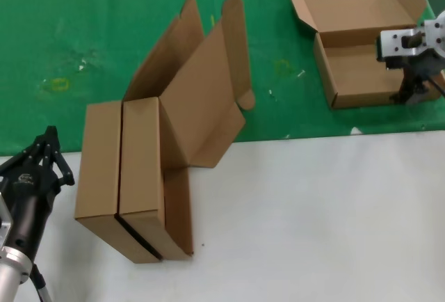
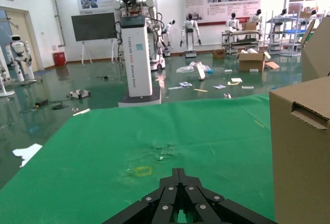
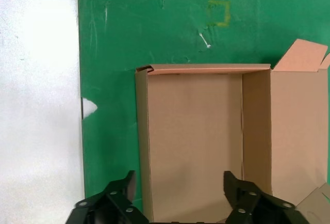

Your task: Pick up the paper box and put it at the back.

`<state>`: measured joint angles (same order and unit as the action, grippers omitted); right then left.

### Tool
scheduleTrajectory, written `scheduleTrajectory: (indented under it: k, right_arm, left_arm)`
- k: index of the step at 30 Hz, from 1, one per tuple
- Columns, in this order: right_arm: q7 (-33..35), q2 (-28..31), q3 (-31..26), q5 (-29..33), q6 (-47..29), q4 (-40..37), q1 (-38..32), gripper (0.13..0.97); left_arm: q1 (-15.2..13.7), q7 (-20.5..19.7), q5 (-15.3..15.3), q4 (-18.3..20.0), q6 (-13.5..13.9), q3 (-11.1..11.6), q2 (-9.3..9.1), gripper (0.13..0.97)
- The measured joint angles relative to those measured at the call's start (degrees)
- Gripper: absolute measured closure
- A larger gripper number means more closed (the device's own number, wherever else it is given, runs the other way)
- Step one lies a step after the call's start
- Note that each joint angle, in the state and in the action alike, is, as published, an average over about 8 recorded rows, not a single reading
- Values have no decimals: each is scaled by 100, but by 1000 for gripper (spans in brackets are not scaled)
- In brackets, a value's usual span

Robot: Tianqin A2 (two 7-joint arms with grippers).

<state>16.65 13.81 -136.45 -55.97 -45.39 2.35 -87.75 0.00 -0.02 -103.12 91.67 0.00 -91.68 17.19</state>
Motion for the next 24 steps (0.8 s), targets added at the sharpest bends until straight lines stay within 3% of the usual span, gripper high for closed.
scheduleTrajectory:
  k: [6,10,18,24]
  right_arm:
    - [0,0,0,0,0,0,0,438]
    - [0,0,0,0,0,0,0,438]
    - [0,0,0,0,0,0,0,263]
    - [0,0,0,0,0,0,0,199]
  left_arm:
    - [0,0,0,0,0,0,0,933]
    - [0,0,0,0,0,0,0,921]
    - [0,0,0,0,0,0,0,857]
    - [0,0,0,0,0,0,0,774]
